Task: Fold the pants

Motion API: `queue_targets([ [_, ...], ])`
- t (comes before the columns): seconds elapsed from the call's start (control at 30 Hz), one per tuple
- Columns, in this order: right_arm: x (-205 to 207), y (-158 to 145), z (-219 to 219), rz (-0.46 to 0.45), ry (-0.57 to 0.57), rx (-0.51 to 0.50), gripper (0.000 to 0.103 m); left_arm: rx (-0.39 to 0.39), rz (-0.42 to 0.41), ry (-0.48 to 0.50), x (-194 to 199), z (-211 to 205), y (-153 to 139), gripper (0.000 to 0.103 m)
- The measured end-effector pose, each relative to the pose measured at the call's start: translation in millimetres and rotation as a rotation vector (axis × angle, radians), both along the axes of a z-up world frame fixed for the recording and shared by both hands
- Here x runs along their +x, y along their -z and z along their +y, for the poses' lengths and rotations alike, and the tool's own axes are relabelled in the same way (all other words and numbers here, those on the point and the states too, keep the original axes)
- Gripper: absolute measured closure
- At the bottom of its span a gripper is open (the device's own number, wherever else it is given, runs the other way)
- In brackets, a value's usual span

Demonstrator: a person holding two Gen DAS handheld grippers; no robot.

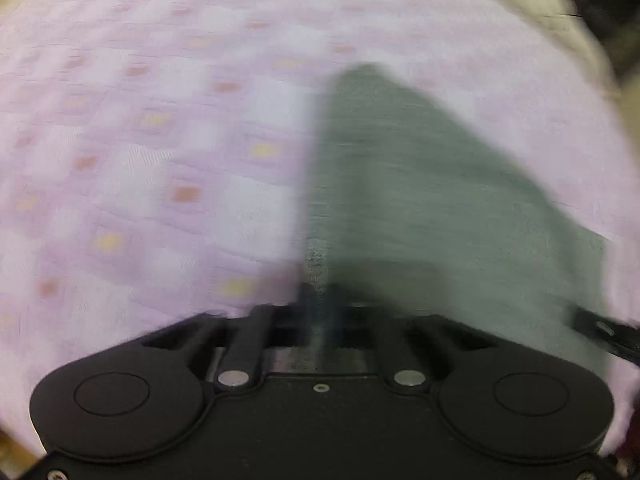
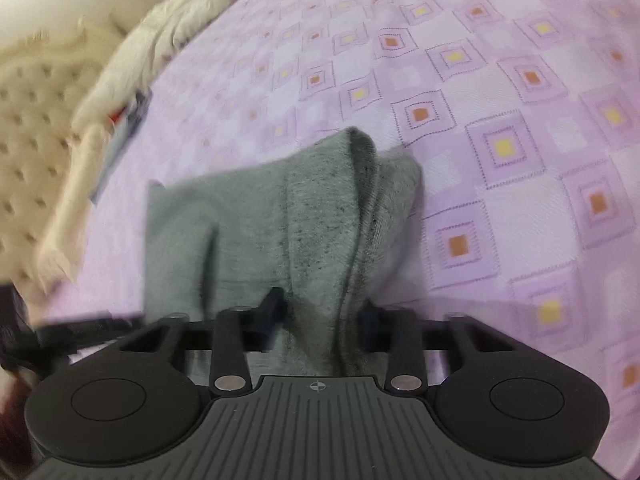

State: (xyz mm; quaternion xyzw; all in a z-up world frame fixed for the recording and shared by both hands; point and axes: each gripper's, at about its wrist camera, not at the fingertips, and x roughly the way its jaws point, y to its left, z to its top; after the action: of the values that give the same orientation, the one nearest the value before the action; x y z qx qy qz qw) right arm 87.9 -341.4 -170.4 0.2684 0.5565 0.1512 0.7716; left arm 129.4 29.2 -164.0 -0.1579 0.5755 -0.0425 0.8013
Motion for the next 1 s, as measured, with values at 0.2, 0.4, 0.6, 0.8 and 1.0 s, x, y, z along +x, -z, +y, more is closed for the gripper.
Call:
queue_targets([
  [0.2, -11.9, -52.3, 29.1, -0.077, -0.003, -0.111, 0.078, 0.032, -0.101, 0.056, -2.3, 0.4, -41.9, 0.098],
  [0.4, 14.2, -102.4, 74.9, -0.207, -0.024, -0.098, 0.078, 0.007, -0.227, 0.030, 25.8, 54.9, -99.5, 0.098],
  [0.6, 87.3, -118.6, 134.2, -0.292, -0.006, -0.010, 0.078, 0.024, -0.302, 0.000, 71.6, 122.1, -130.9, 0.097],
  [0.8, 161.3, -44.8, 181.8, -0.116, 0.049, -0.161, 0.065, 0.100, -0.026, -0.091, 96.4, 170.6, -34.3, 0.094],
  [1.0, 153.0, -51.0, 216.5, -0.201, -0.020, -0.308, 0.066, 0.201, 0.085, 0.064, 38.9, 152.1, 11.8, 0.099],
])
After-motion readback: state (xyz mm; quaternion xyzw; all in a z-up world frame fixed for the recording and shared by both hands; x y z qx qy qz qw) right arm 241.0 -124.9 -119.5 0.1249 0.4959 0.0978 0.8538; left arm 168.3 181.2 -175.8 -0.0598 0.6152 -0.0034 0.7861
